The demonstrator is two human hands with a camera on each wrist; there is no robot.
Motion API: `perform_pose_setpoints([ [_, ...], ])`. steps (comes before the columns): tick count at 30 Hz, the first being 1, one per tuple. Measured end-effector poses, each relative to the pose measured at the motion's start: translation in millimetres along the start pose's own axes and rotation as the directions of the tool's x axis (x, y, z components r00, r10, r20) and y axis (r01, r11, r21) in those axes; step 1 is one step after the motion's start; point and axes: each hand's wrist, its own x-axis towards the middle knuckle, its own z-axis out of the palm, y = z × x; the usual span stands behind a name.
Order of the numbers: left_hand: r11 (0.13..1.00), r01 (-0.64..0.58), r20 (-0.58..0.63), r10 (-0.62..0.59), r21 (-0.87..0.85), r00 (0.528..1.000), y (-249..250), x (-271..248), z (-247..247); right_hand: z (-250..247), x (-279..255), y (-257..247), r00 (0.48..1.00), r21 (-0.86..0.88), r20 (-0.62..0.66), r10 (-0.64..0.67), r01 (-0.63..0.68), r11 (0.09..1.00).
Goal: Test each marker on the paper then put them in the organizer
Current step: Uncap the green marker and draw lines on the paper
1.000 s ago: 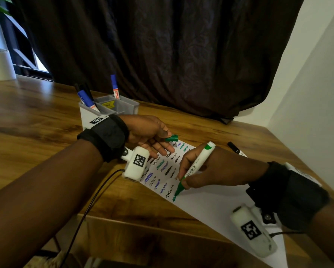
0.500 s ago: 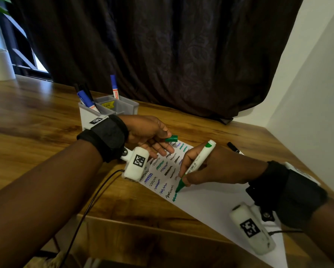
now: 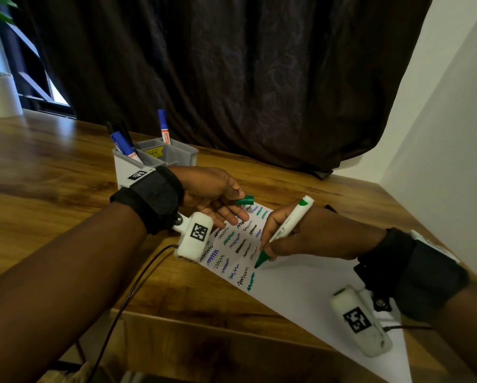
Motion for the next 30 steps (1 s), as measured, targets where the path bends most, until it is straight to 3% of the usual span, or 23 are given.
perform_pose_setpoints([
  [3,0.999,-0.039,-0.002,0.039,-0.002,0.999,-1.2,2.1,-2.2,-16.6,1.7,-2.5,0.987,0.244,-0.154,0.039,-0.001,0.97],
  [7,0.977,-0.191,-0.127,0.179,-0.096,0.976,-2.1,8.1,-5.7,-49.4,17.3,6.4,0.912,0.596,-0.39,0.122,0.149,0.789],
  [10,0.935,-0.323,-0.233,0.286,-0.144,0.93,-0.9,11.6,-6.8,-63.0,31.5,14.2,0.874,0.755,-0.433,0.222,0.217,0.619],
  [13,0.883,-0.429,-0.3,0.364,-0.189,0.882,-0.3,13.9,-5.9,-59.6,43.7,21.0,0.877,0.816,-0.399,0.267,0.207,0.539],
  [18,0.859,-0.478,-0.333,0.403,-0.185,0.853,-2.4,17.5,-6.8,-45.6,54.2,33.6,0.862,0.777,-0.436,0.258,0.216,0.591],
  [30,0.869,-0.481,-0.338,0.422,-0.113,0.841,-1.8,16.7,-6.6,-40.5,51.8,39.5,0.866,0.715,-0.452,0.213,0.209,0.667],
])
